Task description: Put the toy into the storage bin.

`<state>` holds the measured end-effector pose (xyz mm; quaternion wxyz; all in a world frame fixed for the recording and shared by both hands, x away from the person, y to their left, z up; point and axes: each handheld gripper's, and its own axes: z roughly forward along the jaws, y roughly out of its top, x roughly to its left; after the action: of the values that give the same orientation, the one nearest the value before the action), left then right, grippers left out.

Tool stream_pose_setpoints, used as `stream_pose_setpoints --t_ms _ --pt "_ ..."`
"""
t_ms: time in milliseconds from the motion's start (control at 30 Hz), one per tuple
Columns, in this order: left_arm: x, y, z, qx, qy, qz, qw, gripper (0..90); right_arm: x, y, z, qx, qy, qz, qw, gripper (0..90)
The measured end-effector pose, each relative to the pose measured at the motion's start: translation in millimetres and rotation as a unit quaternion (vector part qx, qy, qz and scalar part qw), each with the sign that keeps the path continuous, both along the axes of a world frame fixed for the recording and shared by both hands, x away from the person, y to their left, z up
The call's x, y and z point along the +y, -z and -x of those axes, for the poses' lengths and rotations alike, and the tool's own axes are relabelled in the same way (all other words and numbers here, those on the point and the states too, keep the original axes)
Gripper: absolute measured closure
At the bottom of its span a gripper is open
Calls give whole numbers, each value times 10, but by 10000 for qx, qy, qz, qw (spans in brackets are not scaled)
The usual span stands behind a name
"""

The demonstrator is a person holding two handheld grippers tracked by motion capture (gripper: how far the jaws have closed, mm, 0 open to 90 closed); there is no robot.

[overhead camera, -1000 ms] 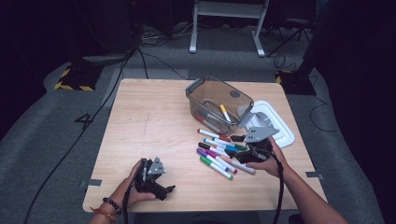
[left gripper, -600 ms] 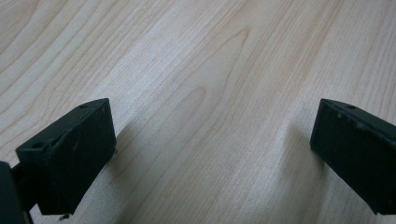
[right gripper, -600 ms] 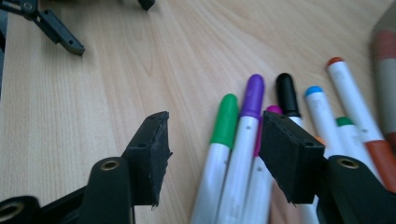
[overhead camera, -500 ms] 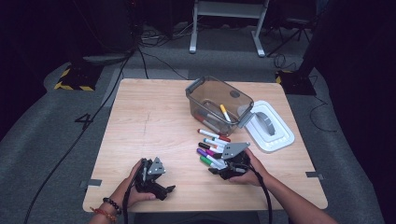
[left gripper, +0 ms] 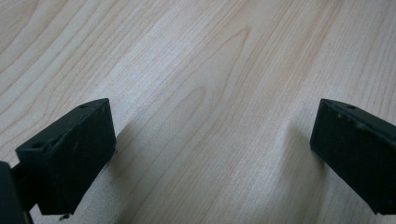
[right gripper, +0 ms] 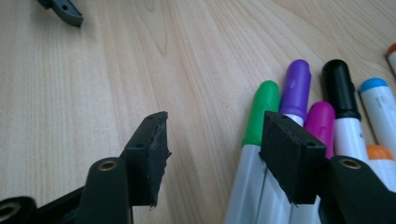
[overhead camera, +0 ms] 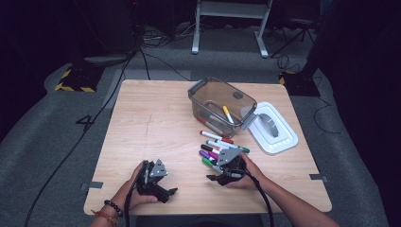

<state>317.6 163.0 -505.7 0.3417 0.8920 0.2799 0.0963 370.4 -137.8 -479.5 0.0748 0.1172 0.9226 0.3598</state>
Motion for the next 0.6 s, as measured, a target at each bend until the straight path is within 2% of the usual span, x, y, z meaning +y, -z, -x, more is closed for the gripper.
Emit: stream_pose_setpoints --t_ms 167,467,533,600 --pt "-2 0 -3 -1 5 1 10000 4 -1 15 -39 -26 154 -5 9999 428" --pt "-3 0 -3 -1 2 -2 10000 4 155 92 -39 171 3 225 9996 461" --pt "-3 0 -3 -4 4 -4 10000 4 160 101 -48 272 10 159 9995 487" --pt "-3 0 -3 -3 6 -5 10000 4 153 101 -54 266 -55 142 9995 544"
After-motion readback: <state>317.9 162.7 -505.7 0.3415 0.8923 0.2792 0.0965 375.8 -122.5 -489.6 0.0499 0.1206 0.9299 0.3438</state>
